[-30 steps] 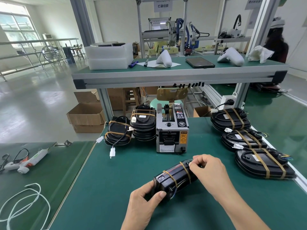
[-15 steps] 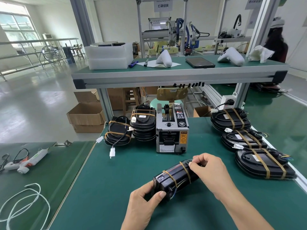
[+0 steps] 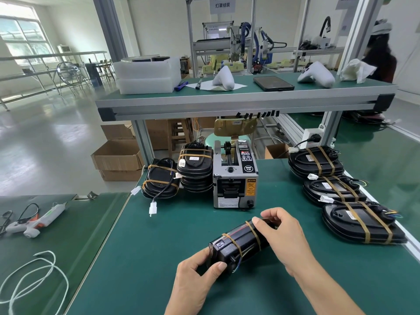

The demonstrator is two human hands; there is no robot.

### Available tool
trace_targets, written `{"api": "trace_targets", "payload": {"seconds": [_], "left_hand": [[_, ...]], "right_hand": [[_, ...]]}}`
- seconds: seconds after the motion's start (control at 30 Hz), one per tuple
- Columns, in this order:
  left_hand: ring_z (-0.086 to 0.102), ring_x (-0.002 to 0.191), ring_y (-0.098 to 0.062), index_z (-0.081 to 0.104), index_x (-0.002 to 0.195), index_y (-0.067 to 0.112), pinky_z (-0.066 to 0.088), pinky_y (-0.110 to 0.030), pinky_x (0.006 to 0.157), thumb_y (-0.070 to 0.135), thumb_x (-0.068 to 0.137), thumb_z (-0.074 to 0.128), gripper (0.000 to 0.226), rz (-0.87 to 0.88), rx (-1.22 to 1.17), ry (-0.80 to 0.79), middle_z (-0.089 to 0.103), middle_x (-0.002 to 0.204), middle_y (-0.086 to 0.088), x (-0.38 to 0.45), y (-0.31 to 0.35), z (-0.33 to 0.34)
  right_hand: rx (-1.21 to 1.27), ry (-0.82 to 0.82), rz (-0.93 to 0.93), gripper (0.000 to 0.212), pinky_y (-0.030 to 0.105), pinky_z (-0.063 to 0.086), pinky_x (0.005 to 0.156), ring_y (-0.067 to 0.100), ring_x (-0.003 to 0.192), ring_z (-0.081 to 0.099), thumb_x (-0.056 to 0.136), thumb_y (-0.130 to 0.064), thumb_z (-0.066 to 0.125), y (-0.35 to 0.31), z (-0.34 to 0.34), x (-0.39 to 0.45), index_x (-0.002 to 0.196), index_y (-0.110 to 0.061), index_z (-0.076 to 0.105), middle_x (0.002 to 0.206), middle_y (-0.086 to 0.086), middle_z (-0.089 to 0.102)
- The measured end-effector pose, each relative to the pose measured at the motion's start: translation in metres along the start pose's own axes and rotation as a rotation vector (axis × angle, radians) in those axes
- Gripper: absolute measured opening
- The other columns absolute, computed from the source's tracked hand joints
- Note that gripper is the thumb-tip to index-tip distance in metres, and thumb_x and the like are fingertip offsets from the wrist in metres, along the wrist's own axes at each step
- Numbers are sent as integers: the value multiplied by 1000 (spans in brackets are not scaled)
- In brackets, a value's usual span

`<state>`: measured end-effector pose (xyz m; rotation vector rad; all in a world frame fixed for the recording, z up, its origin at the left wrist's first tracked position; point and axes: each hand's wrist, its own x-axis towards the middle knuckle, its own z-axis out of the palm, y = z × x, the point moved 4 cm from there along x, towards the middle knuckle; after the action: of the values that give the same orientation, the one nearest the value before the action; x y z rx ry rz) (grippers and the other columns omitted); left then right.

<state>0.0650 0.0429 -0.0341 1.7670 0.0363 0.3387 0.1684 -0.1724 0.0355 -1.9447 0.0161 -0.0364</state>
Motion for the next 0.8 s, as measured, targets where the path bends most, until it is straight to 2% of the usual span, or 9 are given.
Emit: {"api": "trace_targets", "payload": {"seconds": [0.23,0.4,0.5,0.6,0.67,0.73,0.8], "left_hand": [[72,116,-4,77,121,47,51,-15,98,72,79,79,48,-6,-4,8,80,116,15,0,-1,0],[73,113,-2,78,117,49,51,-13,96,49,80,82,38,11,22,-3,81,113,15,-1,3,0],[73,111,-1,78,116,50,51,-13,95,48,80,80,36,15,23,-1,81,113,15,0,5,0],[73,110,0,78,116,50,51,-13,94,50,80,80,36,20,26,2,81,111,14,0,5,0],[73,109,1,78,115,51,51,-13,94,50,80,80,36,27,34,5,81,111,15,0,5,0],[73,108,2,78,114,53,51,-13,94,51,79,80,36,30,44,6,81,110,16,0,5,-1],[72,108,4,76,114,56,51,-13,94,53,78,79,37,30,49,5,81,110,17,0,4,-2]], "right_hand": [[25,15,-35,4,33,47,93,3,101,59,97,-27,67,3,8,-1,97,-32,66,107,-10,63],[33,90,-13,22,32,41,84,2,102,59,103,-20,52,10,6,1,93,-31,67,102,-17,67],[-4,-3,-19,18,32,47,83,4,99,64,102,-42,55,17,0,8,96,-35,71,94,-21,71],[-107,-206,-63,32,26,46,93,-9,105,62,93,-71,50,22,-2,9,107,-48,67,107,-32,69],[-156,-311,-109,46,26,47,94,-7,105,61,87,-83,42,23,-2,9,114,-51,61,111,-30,68],[-212,-366,-153,52,26,46,88,-6,102,60,85,-87,35,19,-1,9,114,-48,56,109,-28,66],[-250,-391,-207,46,23,42,84,-7,102,57,89,-82,31,12,1,7,110,-47,52,109,-30,61]]}}
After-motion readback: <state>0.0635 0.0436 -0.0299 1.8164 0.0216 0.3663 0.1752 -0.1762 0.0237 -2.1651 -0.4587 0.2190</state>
